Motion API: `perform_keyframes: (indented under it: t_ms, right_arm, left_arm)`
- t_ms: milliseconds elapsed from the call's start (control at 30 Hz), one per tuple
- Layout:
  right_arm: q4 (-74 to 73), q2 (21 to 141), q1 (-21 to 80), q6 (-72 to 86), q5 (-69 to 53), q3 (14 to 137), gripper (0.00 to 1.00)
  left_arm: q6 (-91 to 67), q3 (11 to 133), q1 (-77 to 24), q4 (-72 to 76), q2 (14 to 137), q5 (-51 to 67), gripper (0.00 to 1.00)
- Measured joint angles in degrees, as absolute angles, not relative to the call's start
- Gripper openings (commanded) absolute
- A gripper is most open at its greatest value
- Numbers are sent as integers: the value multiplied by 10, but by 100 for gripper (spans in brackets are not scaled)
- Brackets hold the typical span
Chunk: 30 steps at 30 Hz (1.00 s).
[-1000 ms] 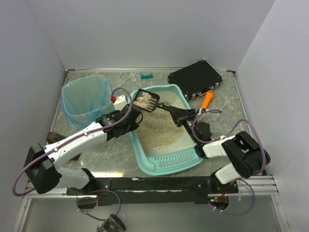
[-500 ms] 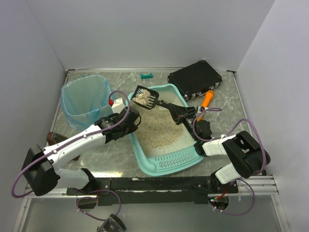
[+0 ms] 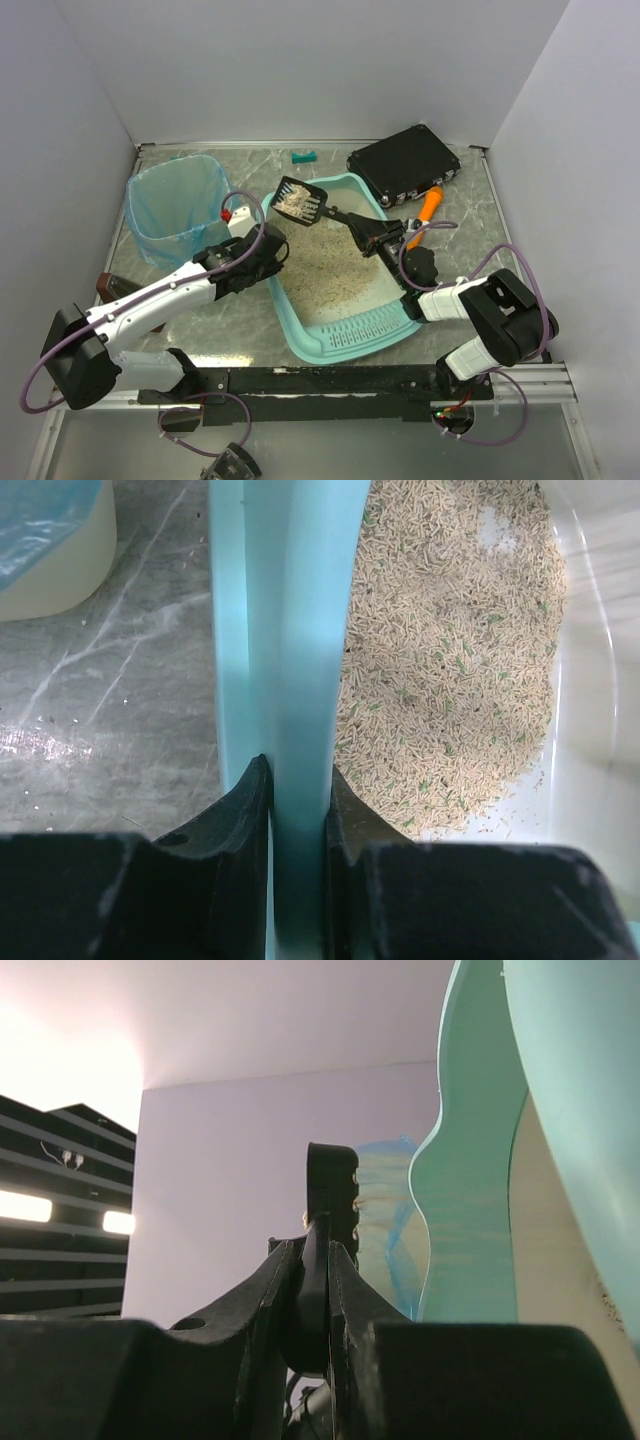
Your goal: Clean the litter box
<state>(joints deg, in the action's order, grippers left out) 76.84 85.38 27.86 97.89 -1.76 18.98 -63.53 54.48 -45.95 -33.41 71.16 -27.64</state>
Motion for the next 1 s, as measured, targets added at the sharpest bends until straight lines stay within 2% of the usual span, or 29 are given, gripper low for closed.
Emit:
perform_keyframes:
  t_ms: [500, 767, 1000]
  right_arm:
    - [769, 852, 281, 986, -63, 183, 0]
    - [745, 843, 272, 945, 12, 174, 0]
    - [734, 825, 272, 919, 25, 171, 0]
  left_arm:
    - [-636, 523, -459, -326, 695, -283, 1]
    - [-611, 500, -440, -377, 664, -314, 1]
    - [-611, 497, -440, -381, 657, -314, 1]
